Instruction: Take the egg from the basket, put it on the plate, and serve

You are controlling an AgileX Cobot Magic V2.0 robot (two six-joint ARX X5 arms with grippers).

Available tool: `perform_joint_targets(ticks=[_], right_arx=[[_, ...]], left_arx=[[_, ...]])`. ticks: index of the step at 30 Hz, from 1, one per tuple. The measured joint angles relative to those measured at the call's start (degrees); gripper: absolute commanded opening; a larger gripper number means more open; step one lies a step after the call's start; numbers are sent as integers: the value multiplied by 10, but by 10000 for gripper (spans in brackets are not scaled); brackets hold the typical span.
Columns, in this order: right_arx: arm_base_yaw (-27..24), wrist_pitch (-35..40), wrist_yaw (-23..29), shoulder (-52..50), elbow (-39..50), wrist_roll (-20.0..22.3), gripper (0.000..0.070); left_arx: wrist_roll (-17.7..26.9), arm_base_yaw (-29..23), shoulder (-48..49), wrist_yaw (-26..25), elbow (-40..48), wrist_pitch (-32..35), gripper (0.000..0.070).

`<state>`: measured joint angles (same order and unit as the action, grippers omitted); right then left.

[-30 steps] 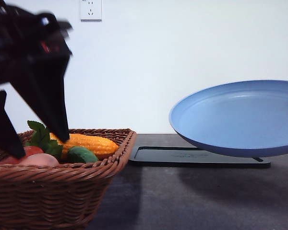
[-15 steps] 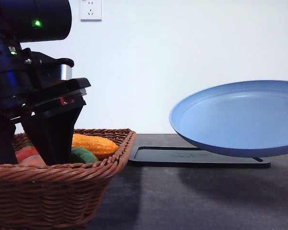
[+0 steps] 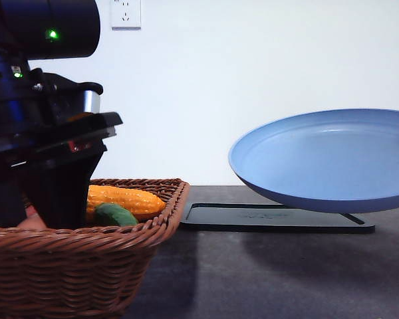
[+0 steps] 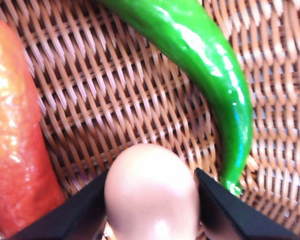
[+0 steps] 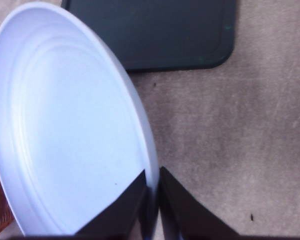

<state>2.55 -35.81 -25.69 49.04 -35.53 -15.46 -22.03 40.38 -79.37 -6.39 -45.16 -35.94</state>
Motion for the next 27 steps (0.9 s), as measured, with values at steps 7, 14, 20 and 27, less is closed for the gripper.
perform_joint_targets(ticks=[7, 14, 20, 27], right_arx=[[0, 0, -29, 0, 0, -1, 0], [4, 0, -68, 0, 0, -11, 0], [26, 0, -86, 0, 0, -15, 0], [59, -9, -86, 0, 0, -17, 0]], left_arx=[[9, 0, 44, 3, -76, -26, 218], [20, 26, 68, -9, -183, -17, 218], [27, 90, 67, -11, -214, 54, 218], [50, 160, 29, -13, -214, 85, 218]])
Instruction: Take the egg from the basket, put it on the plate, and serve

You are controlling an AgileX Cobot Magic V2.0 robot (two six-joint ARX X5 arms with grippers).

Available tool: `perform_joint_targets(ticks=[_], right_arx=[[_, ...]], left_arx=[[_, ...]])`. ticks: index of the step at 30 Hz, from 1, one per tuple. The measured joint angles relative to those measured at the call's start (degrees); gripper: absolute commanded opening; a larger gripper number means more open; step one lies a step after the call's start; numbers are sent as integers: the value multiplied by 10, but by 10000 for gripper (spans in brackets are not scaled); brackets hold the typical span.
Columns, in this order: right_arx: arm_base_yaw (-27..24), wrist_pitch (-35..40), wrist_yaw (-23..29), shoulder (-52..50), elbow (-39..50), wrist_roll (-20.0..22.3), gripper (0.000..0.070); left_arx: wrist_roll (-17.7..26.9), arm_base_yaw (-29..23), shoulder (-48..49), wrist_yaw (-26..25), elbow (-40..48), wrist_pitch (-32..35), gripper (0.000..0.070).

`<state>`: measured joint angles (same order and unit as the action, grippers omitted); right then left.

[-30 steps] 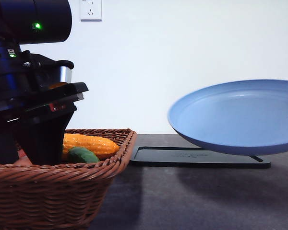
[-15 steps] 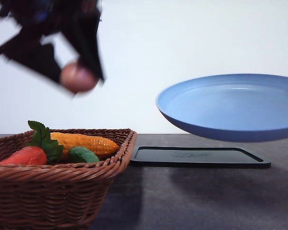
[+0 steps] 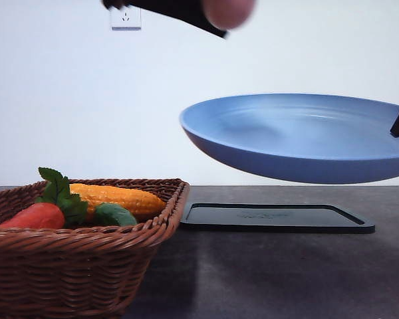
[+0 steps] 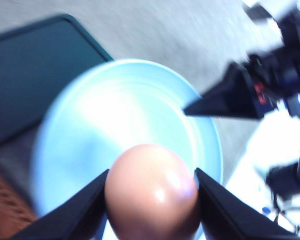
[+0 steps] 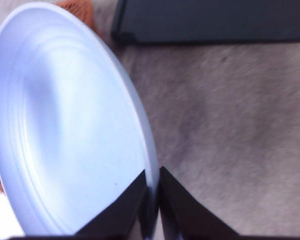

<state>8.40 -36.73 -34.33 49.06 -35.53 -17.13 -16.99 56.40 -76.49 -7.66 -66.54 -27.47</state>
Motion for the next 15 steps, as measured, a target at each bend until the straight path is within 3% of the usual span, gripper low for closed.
perform_joint_targets(ticks=[15], right_arx=[[28, -42, -4, 0, 0, -3, 0]], left_arx=[[19, 24, -106, 0, 0, -14, 219]])
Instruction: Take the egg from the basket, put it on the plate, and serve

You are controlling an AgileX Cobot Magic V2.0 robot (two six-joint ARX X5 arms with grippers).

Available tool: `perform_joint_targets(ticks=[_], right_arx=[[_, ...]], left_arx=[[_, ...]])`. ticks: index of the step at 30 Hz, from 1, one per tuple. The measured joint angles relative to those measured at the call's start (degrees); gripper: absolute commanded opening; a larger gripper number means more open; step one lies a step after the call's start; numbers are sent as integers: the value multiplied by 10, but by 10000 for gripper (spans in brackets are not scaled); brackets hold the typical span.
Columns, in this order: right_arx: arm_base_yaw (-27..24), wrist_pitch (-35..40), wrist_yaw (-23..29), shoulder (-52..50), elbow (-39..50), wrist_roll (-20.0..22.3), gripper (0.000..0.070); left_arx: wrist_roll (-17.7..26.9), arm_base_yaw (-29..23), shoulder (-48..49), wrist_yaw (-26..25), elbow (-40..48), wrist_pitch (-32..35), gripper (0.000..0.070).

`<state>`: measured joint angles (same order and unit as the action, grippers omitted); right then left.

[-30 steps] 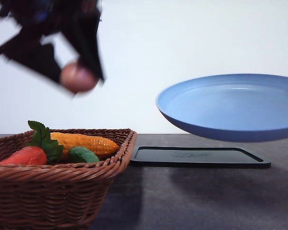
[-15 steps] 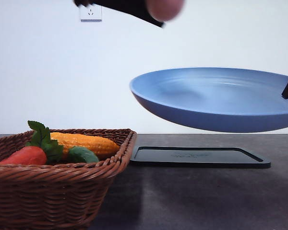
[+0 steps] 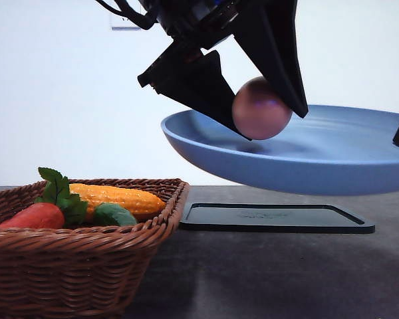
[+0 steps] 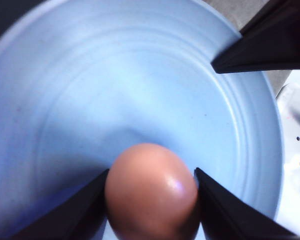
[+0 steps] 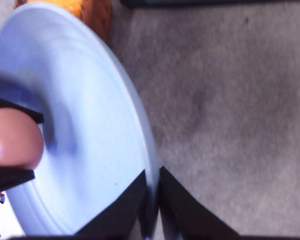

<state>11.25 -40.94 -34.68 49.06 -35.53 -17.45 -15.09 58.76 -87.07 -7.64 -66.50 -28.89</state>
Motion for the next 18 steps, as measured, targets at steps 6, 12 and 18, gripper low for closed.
perform_joint_targets(ticks=[6, 12, 18], right_arx=[[0, -2, -12, 0, 0, 0, 0], [0, -3, -12, 0, 0, 0, 0], [0, -6, -12, 0, 0, -1, 0]], left_arx=[[4, 0, 0, 0, 0, -2, 219], [6, 0, 0, 0, 0, -2, 282], [8, 0, 0, 0, 0, -2, 448]])
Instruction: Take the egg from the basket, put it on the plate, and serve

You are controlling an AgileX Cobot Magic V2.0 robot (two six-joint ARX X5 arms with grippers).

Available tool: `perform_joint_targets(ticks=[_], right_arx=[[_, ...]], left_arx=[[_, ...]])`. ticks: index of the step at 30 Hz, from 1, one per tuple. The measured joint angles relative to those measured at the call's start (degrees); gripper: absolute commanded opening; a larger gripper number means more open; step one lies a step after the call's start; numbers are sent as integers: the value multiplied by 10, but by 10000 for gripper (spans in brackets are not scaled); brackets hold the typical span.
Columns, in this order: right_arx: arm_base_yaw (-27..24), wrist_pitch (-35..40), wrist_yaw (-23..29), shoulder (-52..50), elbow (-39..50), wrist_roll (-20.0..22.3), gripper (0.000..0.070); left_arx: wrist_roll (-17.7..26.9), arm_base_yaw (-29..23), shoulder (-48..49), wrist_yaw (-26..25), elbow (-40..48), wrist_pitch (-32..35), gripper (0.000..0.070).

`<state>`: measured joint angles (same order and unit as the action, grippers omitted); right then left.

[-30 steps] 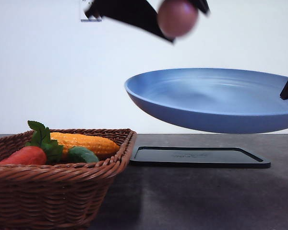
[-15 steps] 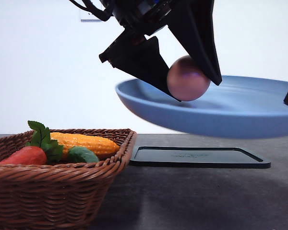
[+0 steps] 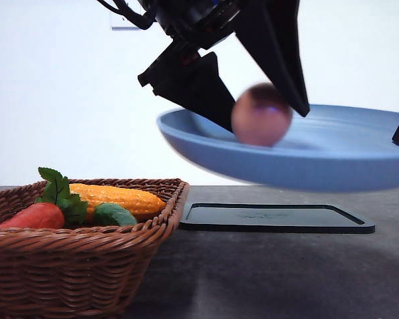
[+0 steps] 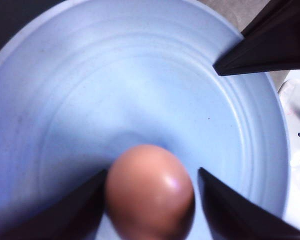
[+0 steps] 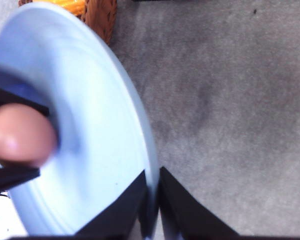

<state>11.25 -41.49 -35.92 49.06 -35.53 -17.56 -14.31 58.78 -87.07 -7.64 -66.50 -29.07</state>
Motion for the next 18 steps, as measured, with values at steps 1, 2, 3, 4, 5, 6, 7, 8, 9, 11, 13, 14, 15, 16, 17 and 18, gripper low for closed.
perform_joint_targets(ticks=[1, 2, 3, 4, 5, 6, 7, 8, 9, 11, 13, 14, 15, 16, 17, 18], right_arx=[[0, -2, -1, 0, 0, -1, 0], [0, -6, -3, 0, 0, -3, 0], [0, -12, -5, 0, 0, -4, 0], [0, -17, -7, 0, 0, -5, 0], [0, -23, -9, 0, 0, -6, 0], [0, -27, -11, 0, 0, -6, 0], [0, -31, -12, 0, 0, -7, 0], [0, -33, -12, 0, 0, -7, 0], [0, -35, -12, 0, 0, -7, 0], [0, -40, -13, 0, 0, -7, 0], [0, -42, -14, 3, 0, -8, 0], [0, -42, -14, 5, 0, -8, 0], [0, -42, -14, 11, 0, -9, 0], [0, -42, -14, 17, 0, -9, 0], [0, -41, -14, 25, 0, -9, 0], [0, -39, -14, 35, 0, -9, 0]], left_arx=[[0, 0, 0, 0, 0, 0, 448], [0, 0, 0, 0, 0, 0, 448], [0, 0, 0, 0, 0, 0, 448], [0, 0, 1, 0, 0, 0, 448], [0, 0, 3, 0, 0, 0, 447], [0, -1, 7, 0, 0, -1, 445], [0, -2, 12, 0, 0, -2, 444], [0, -3, 21, 0, 0, -5, 444], [0, -6, 32, 0, 0, -8, 444], [0, -12, 56, 0, 0, -15, 444], [0, -22, 83, 4, 0, -27, 443], [0, -27, 96, 9, 0, -35, 443], [0, -33, 111, 14, 0, -44, 443], [0, -39, 126, 21, 0, -54, 443], [0, -45, 142, 30, 0, -62, 443], [0, -53, 161, 40, 0, -70, 443]])
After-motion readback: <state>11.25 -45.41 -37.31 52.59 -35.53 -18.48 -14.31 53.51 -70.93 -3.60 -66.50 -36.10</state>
